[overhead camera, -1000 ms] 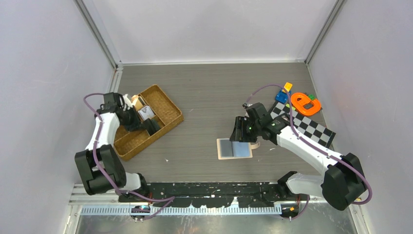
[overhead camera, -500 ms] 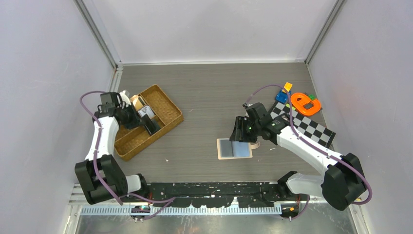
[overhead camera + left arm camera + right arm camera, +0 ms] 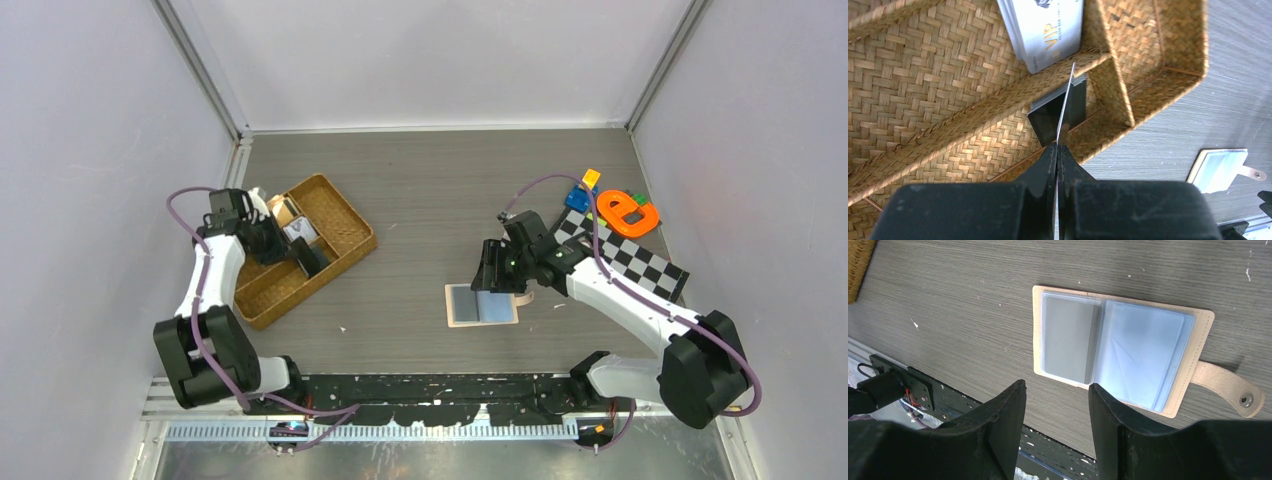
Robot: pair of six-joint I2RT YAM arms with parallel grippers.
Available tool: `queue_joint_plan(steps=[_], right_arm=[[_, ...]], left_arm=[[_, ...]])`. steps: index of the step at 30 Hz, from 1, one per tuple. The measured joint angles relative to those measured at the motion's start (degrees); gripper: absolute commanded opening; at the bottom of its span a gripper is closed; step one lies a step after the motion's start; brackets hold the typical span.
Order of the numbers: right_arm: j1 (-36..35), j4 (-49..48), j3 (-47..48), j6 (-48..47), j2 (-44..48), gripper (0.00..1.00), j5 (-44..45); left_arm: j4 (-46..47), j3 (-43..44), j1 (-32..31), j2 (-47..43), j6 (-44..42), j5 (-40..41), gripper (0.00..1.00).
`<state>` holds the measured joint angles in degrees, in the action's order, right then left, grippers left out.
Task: Put the credit cards into the card holder
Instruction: Pick up the credit card from the storage box.
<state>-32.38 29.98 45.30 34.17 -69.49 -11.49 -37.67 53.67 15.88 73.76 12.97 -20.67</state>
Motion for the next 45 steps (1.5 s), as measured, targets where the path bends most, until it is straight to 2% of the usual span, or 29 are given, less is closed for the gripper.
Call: queue_joint_plan(steps=[5, 15, 25, 31, 36, 42, 45], right_arm=[[0.0, -0.11, 0.0, 0.02, -0.52, 0.54, -0.22], [0.0, -0.17, 0.02, 0.0, -1.81, 0.54, -0.11], [0.0, -0.15, 0.02, -0.02, -1.79, 0.54, 0.04], [0.0, -0.13, 0.02, -0.02, -1.79, 0.54, 0.04], [0.0, -0.13, 0.02, -0.02, -1.79, 0.54, 0.02], [0.0, -0.15, 0.02, -0.02, -1.81, 0.54, 0.0], [0.0, -0.15, 0.02, -0.02, -1.97, 0.54, 0.0]], left_arm=[[-0.98, 0.57, 0.0, 4.57, 0.02, 1.88, 0.0], [-1.9, 0.79, 0.0, 4.46, 0.09, 5.6, 0.02], [1.44, 0.76, 0.0, -1.16, 0.02, -1.11, 0.06], [1.64, 0.81, 0.0, 3.1, 0.02, -2.05, 0.07], [0.52, 0.81, 0.0, 6.38, 0.02, -1.55, 0.12], [0.52, 1.4, 0.0, 7.52, 0.04, -1.64, 0.14], [0.59, 2.14, 0.0, 9.27, 0.07, -1.7, 0.22]])
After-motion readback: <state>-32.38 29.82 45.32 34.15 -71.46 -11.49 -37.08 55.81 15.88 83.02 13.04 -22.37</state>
